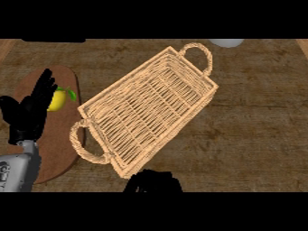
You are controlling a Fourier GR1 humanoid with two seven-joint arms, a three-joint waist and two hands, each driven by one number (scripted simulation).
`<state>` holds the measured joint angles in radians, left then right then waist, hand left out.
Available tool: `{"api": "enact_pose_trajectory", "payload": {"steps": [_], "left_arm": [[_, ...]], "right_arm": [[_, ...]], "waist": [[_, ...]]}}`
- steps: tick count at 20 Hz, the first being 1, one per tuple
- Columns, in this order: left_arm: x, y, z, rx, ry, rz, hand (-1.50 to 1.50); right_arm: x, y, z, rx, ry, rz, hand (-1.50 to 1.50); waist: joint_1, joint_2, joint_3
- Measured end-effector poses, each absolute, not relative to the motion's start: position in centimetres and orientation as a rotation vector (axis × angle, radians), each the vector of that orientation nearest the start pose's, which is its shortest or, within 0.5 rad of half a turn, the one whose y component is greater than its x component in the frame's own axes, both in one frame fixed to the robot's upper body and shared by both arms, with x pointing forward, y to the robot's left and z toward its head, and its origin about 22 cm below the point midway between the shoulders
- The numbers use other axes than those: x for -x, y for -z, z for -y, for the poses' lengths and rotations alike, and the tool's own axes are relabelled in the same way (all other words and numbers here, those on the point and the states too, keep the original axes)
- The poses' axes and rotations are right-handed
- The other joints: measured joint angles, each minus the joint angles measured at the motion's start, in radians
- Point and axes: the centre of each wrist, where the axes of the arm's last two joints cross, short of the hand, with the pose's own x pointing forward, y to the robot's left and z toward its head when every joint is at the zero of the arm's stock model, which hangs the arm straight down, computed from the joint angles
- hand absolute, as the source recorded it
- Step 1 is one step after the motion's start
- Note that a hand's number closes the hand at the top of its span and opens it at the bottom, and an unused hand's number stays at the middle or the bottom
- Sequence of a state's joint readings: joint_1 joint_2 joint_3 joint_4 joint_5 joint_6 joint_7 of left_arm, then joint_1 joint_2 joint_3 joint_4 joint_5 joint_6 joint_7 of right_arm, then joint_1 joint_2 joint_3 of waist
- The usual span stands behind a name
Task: Pick the sweet potato from the placemat and place it in the basket
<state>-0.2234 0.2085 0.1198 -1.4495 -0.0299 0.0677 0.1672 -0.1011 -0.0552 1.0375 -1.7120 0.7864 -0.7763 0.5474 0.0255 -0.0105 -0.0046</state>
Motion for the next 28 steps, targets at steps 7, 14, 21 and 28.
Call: {"api": "enact_pose_trajectory", "payload": {"steps": [7,14,21,28], "left_arm": [[-29.8,-4.6,-28.4,-0.271,0.05,1.507,0.0],[-30.1,-5.0,-28.0,-0.26,0.062,1.513,0.0],[-30.5,-5.2,-27.3,-0.238,0.085,1.521,0.0],[-30.5,-4.6,-26.9,-0.227,0.084,1.533,0.0]], "right_arm": [[-16.1,-7.3,1.5,0.346,-0.354,1.827,1.5],[-20.7,-11.3,0.3,0.496,-0.329,1.821,1.5],[-25.4,-14.8,-2.2,0.673,-0.403,1.806,1.5],[-29.2,-16.3,-3.8,0.769,-0.434,1.721,1.5]], "waist": [[0.0,0.002,-0.002],[0.018,0.001,-0.002],[0.044,0.007,-0.001],[0.049,0.015,0.001]]}}
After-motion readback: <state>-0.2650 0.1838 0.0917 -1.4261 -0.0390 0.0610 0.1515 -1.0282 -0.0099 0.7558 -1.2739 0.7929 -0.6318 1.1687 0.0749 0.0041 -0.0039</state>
